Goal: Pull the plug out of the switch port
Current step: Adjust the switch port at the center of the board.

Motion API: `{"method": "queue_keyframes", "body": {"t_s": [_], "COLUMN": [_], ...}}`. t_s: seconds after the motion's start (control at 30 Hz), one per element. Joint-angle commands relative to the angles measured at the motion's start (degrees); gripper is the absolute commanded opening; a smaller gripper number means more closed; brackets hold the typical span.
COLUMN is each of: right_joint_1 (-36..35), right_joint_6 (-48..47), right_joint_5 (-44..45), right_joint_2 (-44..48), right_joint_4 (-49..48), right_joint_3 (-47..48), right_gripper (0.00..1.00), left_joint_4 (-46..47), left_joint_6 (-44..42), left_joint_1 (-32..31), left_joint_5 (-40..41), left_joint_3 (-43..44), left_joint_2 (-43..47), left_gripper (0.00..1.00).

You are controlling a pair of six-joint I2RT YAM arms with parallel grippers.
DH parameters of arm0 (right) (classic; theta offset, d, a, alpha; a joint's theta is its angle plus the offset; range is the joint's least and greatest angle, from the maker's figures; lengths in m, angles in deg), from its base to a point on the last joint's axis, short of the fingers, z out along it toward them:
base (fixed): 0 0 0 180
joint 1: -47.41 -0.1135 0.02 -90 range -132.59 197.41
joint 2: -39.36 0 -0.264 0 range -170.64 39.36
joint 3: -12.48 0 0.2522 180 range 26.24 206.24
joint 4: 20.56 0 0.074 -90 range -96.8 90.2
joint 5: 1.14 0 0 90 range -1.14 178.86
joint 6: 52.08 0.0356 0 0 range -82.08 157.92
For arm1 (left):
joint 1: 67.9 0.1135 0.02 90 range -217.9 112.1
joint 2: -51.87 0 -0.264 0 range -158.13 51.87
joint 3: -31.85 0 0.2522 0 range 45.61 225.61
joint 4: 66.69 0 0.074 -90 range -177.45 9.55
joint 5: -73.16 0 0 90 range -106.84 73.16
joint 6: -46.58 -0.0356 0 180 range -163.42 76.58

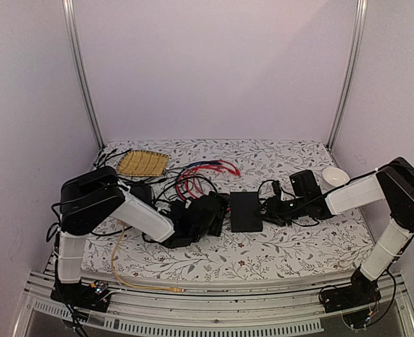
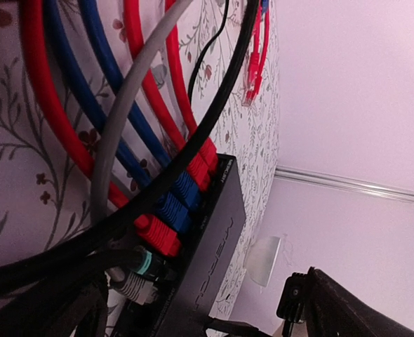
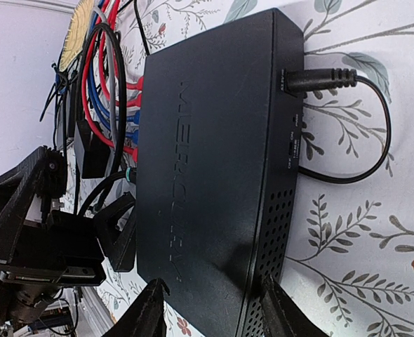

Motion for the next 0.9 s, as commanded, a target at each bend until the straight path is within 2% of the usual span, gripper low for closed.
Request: {"method": "queue_keyframes", "body": {"t_s": [0.0,0.23,0.5,0.87], "right_joint_1": [-0.92,-0.93,-0.97,-0.92], "right_joint_6": [-0.47,-0.73,-1.72,-2.07], "right_joint_5": [-1.14,-0.84,-1.13,-1.22], "right_joint_2": [-0.30,-0.97,-1.81,-0.80], "right_joint_4": [-0.21,-0.74,-0.60,-0.45], "right_joint_3": [-0.49,-1.00,-0.73,-0.65], "right_gripper": [0.44,0.44,0.44,0.44], "left_joint_4": [-4.28,12.97,23.81,28.87], "left_joint_6": [1.70,-7.26,-16.68,-22.34], "left_joint_1": [-1.58,-0.79,0.59,0.98], "left_joint_5": [4.43,4.72,1.82,1.15], "left_joint_3": [-4.36,-6.98,-6.90,-7.40], "left_joint_2": [-5.13,-8.10,-9.66,-8.99], "left_gripper": [0.98,0.98,0.98,0.97]}}
